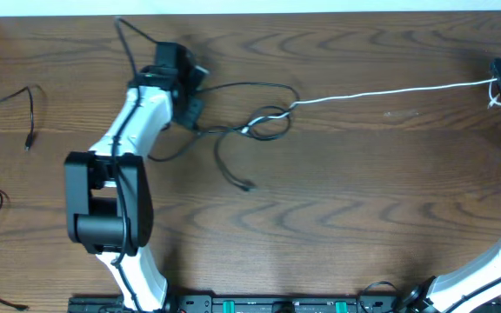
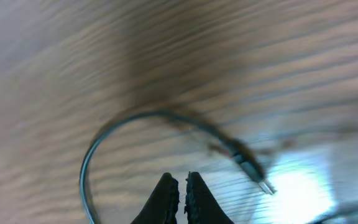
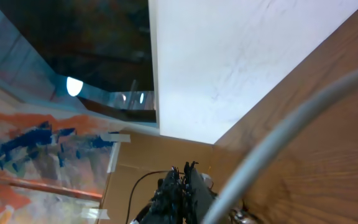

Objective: Untangle cables

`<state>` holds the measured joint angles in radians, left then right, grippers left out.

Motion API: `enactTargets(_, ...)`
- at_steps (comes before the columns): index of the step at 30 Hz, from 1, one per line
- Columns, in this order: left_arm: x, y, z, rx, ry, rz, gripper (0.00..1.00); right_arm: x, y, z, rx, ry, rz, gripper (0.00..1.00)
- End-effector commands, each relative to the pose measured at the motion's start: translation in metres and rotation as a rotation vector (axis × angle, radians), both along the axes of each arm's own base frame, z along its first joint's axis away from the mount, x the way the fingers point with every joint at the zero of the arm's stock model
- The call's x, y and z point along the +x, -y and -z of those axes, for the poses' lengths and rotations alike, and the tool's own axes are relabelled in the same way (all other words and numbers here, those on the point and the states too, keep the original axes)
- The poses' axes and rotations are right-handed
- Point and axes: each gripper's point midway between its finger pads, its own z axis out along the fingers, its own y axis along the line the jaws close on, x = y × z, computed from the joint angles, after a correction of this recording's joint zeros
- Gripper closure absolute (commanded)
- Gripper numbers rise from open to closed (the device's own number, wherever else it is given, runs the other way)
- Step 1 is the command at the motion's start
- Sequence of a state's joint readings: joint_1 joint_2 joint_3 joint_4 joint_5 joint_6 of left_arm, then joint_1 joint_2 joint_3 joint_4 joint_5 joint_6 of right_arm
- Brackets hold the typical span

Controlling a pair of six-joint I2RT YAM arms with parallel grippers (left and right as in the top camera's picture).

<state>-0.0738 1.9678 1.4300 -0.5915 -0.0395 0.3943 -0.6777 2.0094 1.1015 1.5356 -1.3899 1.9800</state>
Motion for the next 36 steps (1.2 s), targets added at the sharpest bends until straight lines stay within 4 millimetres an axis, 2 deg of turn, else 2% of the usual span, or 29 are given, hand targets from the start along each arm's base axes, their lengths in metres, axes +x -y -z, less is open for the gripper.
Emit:
enactTargets(1, -0.005, -0.064, 0.001, 0.048, 0.007, -0.274, 0.93, 0.002, 0.008, -0.017, -0.04, 0.085, 0.043, 0.99)
enactTargets(5, -0.01, -0.091, 0.002, 0.021, 0.01, -0.409, 0.92, 0.001, 0.006, -0.015, -0.053, 0.082, 0.03, 0.99)
enactTargets(11, -0.012, -0.091, 0.004, -0.017, 0.002, -0.422, 0.93, 0.003, -0.003, -0.014, -0.057, 0.079, 0.003, 0.99)
enactTargets(16, -0.007, -0.079, 0.004, -0.095, 0.006, -0.411, 0.93, 0.008, -0.025, -0.013, -0.069, 0.088, -0.05, 0.99)
enactTargets(21, -0.005, -0.07, 0.004, -0.141, 0.005, -0.393, 0.93, 0.014, -0.059, -0.013, -0.111, 0.138, -0.121, 0.99)
enactTargets(23, -0.005, -0.07, 0.004, -0.141, 0.005, -0.393, 0.93, 0.014, -0.08, -0.011, -0.159, 0.179, -0.173, 0.99)
enactTargets(24, -0.005, -0.07, 0.004, -0.142, 0.005, -0.393, 0.94, 0.014, -0.09, -0.009, -0.181, 0.195, -0.202, 0.95)
enactTargets(25, -0.005, -0.07, 0.004, -0.142, 0.004, -0.393, 0.93, 0.012, -0.1, -0.007, -0.203, 0.211, -0.235, 0.79)
enactTargets(26, -0.005, -0.07, 0.004, -0.142, 0.004, -0.393, 0.92, 0.011, -0.11, -0.005, -0.223, 0.226, -0.266, 0.58)
enactTargets(27, -0.005, -0.069, 0.004, -0.146, 0.004, -0.392, 0.93, 0.009, -0.122, -0.003, -0.249, 0.248, -0.306, 0.3)
enactTargets(28, -0.005, -0.067, 0.004, -0.156, 0.003, -0.388, 0.93, 0.007, -0.132, 0.0, -0.271, 0.267, -0.34, 0.1)
enactTargets(29, -0.005, -0.065, 0.004, -0.171, 0.001, -0.382, 0.93, 0.005, -0.142, 0.001, -0.287, 0.283, -0.372, 0.01)
enactTargets(36, -0.004, -0.056, 0.004, -0.22, -0.004, -0.364, 0.93, -0.003, -0.2, 0.016, -0.313, 0.33, -0.539, 0.01)
